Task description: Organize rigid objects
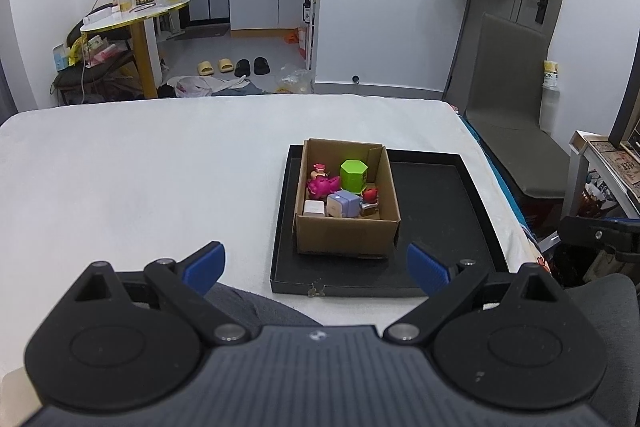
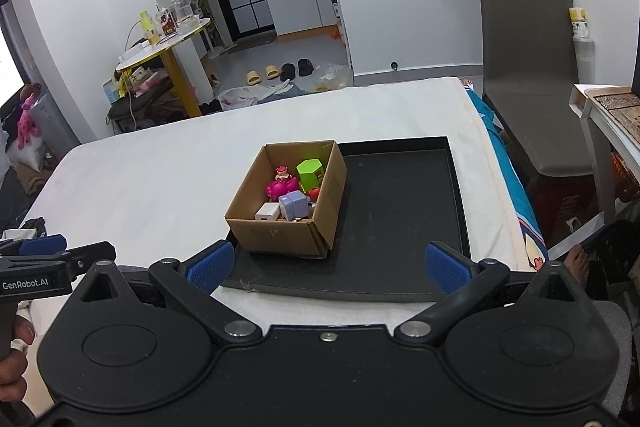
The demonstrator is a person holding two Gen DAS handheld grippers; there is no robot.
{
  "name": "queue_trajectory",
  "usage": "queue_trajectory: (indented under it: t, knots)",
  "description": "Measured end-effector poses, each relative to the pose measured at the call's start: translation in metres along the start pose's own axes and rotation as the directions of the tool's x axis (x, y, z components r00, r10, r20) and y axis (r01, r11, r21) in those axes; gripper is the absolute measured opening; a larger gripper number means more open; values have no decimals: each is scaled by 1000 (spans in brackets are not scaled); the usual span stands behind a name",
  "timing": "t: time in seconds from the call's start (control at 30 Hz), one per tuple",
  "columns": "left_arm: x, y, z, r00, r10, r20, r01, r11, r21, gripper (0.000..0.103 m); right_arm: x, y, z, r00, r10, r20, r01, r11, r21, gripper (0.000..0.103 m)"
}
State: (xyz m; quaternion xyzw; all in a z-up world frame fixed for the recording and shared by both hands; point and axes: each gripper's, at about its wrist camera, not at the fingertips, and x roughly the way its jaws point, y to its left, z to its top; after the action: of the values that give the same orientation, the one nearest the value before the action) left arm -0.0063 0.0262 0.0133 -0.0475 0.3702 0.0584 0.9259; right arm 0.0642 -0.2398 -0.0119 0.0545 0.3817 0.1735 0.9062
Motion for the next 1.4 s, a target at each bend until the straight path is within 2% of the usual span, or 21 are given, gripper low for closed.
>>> queue_trajectory:
  t: [1.23,1.4]
  knots:
    - [1,-3,-2,1000,-14,-12,14,1000,4,97,-2,4,-3,1000,16,-12,-16,1000,4,103]
    - [0,0,-1,999,-39,-22,39,999,-8,97,-2,3,-3,1000,14,-11,-14,1000,8,103]
